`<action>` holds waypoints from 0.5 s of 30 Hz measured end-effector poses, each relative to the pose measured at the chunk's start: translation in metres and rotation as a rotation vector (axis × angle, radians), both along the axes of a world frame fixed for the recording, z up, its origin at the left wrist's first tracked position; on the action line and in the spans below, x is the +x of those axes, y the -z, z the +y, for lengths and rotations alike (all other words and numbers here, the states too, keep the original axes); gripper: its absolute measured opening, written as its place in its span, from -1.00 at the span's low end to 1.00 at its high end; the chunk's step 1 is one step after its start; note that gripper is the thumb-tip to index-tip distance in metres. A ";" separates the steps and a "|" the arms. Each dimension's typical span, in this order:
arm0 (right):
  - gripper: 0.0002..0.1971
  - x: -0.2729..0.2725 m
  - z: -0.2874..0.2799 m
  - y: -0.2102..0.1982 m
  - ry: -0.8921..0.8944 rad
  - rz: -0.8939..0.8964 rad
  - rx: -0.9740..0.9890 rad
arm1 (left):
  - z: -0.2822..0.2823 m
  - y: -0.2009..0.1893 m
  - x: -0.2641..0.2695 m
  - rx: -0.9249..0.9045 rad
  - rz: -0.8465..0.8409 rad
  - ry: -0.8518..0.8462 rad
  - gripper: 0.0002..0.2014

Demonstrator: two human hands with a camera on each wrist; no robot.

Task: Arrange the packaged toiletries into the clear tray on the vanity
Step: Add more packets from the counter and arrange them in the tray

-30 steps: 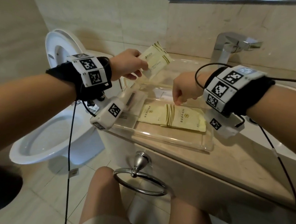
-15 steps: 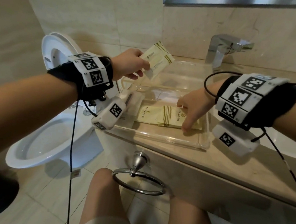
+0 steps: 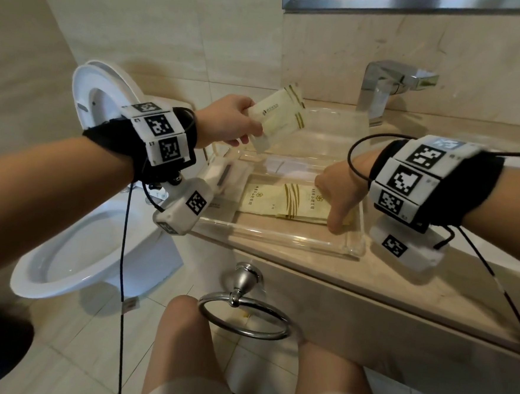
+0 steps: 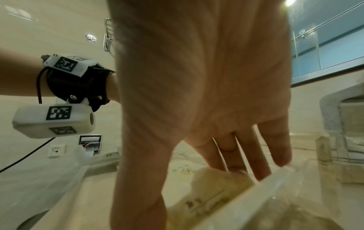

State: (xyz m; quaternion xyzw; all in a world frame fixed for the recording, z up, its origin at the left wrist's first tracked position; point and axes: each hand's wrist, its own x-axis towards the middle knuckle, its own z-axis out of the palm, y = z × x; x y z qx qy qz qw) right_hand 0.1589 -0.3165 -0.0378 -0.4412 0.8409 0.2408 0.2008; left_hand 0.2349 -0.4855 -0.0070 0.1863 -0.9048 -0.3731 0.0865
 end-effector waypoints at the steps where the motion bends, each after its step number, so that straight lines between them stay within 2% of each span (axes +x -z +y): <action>1: -0.35 0.000 0.001 -0.001 -0.005 0.003 0.005 | 0.000 0.000 0.001 0.000 -0.013 0.017 -0.88; 5: -0.24 -0.004 0.009 -0.020 0.017 0.021 -0.132 | 0.000 -0.002 0.005 0.017 -0.018 0.087 -0.86; 11: -0.58 -0.011 0.006 -0.045 0.290 -0.203 -0.617 | -0.006 0.000 0.010 -0.178 0.161 0.146 -0.75; 15: -0.66 -0.012 -0.002 -0.040 0.496 -0.359 -0.809 | -0.012 0.006 0.013 -0.412 0.239 0.180 -0.65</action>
